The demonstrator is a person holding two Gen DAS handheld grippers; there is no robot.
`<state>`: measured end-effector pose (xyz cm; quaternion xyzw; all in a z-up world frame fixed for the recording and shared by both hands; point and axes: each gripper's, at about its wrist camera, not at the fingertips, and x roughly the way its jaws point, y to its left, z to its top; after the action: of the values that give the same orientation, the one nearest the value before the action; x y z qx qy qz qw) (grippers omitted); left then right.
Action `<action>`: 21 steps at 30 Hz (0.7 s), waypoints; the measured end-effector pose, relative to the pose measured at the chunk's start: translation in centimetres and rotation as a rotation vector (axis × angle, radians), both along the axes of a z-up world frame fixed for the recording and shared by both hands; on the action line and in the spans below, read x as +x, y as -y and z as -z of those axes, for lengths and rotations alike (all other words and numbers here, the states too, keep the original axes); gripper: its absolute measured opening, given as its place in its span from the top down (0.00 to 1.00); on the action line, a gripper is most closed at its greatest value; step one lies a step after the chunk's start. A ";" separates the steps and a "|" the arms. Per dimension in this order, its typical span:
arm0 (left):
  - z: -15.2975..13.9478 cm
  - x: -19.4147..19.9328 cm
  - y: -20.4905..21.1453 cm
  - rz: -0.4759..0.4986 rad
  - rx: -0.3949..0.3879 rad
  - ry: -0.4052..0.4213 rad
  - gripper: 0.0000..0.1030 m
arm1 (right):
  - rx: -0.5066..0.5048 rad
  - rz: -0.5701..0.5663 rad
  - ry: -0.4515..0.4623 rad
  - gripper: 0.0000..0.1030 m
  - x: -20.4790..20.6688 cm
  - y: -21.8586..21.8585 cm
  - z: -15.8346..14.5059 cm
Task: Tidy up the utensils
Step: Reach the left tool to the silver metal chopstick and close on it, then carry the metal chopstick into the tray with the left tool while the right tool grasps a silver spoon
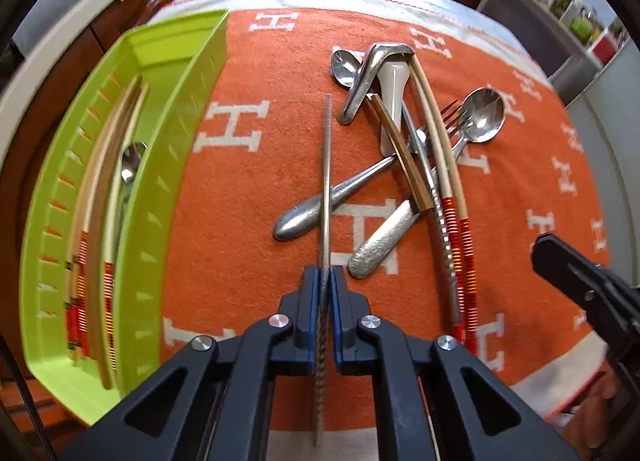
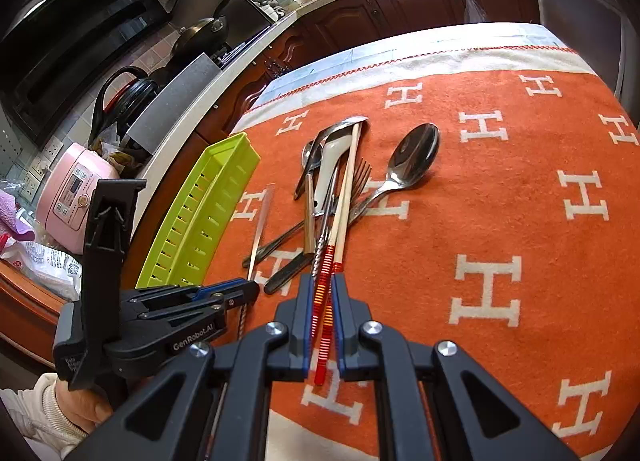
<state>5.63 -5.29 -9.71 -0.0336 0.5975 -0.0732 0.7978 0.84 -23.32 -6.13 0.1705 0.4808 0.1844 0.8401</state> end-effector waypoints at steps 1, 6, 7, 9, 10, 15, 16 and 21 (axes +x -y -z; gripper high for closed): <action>-0.1 0.0 -0.4 -0.008 -0.019 -0.004 0.97 | -0.003 0.000 0.002 0.92 0.0 -0.1 -0.1; -1.9 -0.5 -2.0 -0.018 -0.070 0.028 0.97 | -0.010 -0.003 -0.003 0.92 0.2 -0.5 -0.3; -2.5 -0.6 -2.4 -0.015 -0.078 0.047 0.97 | -0.012 -0.003 -0.008 0.92 0.4 -0.7 -0.3; -4.1 -0.7 -3.0 -0.012 -0.092 0.087 0.97 | -0.013 -0.001 -0.015 0.92 0.8 -1.0 -0.4; -4.5 -0.8 -3.2 -0.013 -0.099 0.100 0.97 | -0.013 -0.001 -0.018 0.92 1.0 -1.2 -0.4; -8.7 -0.4 -6.2 -0.040 -0.112 0.200 0.97 | -0.007 -0.010 -0.048 0.92 3.2 -1.8 -0.7; -9.2 -0.1 -6.9 -0.050 -0.110 0.216 0.97 | -0.004 -0.010 -0.053 0.91 3.6 -1.8 -0.6; -10.7 1.2 -11.4 -0.123 -0.028 0.285 0.97 | 0.010 0.015 -0.052 0.64 6.4 -2.4 -0.8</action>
<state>6.86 6.14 0.96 -0.0704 0.4740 -0.0365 0.8770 7.19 -20.88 -5.34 0.1830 0.5002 0.1762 0.8278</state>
